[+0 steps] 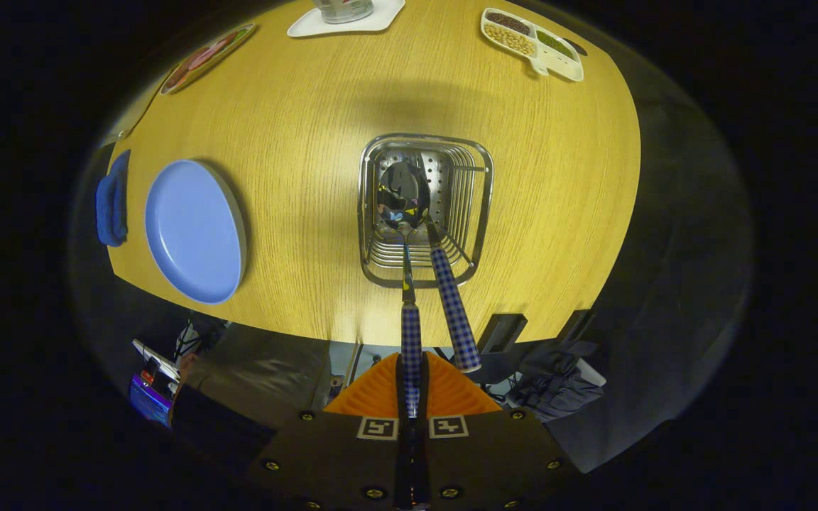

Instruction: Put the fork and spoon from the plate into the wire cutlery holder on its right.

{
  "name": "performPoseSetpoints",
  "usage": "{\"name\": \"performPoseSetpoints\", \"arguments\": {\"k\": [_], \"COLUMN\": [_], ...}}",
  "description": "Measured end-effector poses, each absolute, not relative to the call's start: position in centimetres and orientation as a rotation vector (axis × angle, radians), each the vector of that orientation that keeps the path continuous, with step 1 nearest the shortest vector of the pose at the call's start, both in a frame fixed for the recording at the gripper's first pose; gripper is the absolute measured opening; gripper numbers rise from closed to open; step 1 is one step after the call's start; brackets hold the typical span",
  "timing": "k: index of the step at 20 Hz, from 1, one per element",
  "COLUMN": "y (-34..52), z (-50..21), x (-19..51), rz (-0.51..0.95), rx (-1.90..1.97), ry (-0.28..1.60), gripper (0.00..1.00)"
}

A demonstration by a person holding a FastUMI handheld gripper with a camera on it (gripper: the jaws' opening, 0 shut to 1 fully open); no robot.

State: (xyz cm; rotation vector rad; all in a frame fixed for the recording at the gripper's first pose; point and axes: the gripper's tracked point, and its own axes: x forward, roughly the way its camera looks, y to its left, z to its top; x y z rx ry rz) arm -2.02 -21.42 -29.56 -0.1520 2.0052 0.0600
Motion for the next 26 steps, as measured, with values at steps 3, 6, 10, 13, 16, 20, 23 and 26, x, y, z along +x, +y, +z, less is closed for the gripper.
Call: {"name": "performPoseSetpoints", "arguments": {"k": [3,6,10,13,16,20,23,26], "y": [-21.4,-21.8,-21.9,-22.1,-22.2,-21.8,-21.5,-19.4], "z": [-29.7,-29.8,-29.4,-28.7,-27.7,-26.4,-25.3,-23.3], "x": [-1.3,-1.1,0.4,2.1,2.7,3.5,5.1,6.6], "rz": [0.059,0.053,0.065,0.057,0.062,0.078,0.064,0.09], "rx": [-0.177,-0.211,-0.209,-0.217,-0.236,-0.208,-0.175,-0.09], "ry": [2.034,2.059,2.057,2.032,2.01,1.947,1.808,1.609], "gripper": [0.02,0.06,0.11,0.11,0.12,0.21,0.21,0.21]}}
